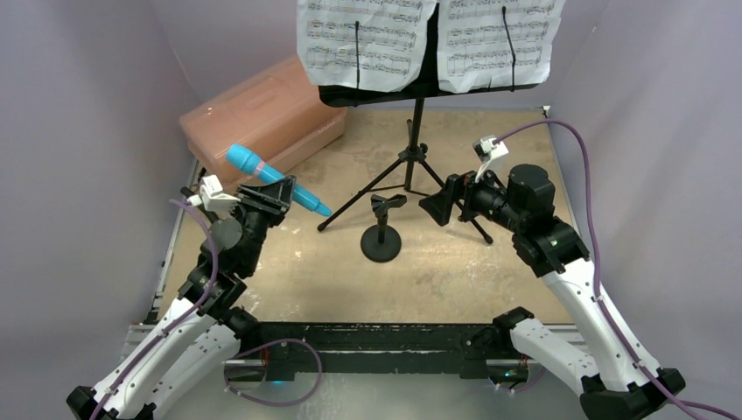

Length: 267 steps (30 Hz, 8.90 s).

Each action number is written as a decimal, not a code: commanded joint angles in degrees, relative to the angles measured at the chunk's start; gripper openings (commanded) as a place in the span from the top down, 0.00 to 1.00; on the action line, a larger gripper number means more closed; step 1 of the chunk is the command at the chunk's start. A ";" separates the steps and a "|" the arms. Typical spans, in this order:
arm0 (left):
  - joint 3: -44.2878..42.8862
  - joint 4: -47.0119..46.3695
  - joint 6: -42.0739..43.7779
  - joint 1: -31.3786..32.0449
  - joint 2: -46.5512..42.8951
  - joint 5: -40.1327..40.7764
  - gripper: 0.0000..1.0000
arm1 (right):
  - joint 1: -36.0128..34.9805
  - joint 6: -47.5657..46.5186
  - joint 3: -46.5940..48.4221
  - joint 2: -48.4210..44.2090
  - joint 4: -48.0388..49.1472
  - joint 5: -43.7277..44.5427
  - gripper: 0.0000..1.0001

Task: Set up the instrument practice props

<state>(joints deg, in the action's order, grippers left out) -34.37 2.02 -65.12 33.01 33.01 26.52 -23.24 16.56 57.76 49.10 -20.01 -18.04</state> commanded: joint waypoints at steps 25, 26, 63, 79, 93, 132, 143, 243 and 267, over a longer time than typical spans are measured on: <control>-7.23 -31.01 25.63 1.38 18.72 -58.28 1.00 | -0.13 -2.96 -2.39 -5.21 19.53 -15.31 0.02; -7.35 -31.17 25.96 2.32 19.30 -58.71 1.00 | -0.13 -2.59 -2.63 -5.31 21.07 -16.91 0.02; -17.90 -29.53 29.29 12.59 30.93 -61.87 1.00 | -2.01 34.52 -0.28 12.02 54.26 -38.06 0.15; -17.71 -31.42 25.59 12.67 32.66 -59.34 1.00 | -5.91 32.03 0.89 13.28 52.53 -33.65 0.41; -16.00 -31.48 25.45 12.67 31.36 -55.43 0.85 | -5.94 29.27 1.37 11.58 48.10 -32.28 1.00; -6.24 -4.48 -1.59 12.63 22.10 -12.79 0.08 | -5.85 6.65 5.09 3.05 33.18 -3.41 1.00; -2.87 -21.51 -1.58 12.52 27.96 -19.10 0.13 | -5.85 7.09 5.72 3.94 34.87 -3.32 1.00; -4.58 -19.82 -11.89 4.56 36.22 -46.08 1.00 | -5.85 4.32 1.05 -0.03 27.45 -1.71 1.00; -2.74 -9.07 -2.11 2.74 25.33 -27.53 0.05 | -5.85 3.81 0.16 -0.93 27.43 -1.91 1.00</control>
<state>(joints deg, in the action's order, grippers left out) -37.58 -10.04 -71.75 36.38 61.10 -7.44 -28.93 21.37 57.80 49.41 3.77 -19.05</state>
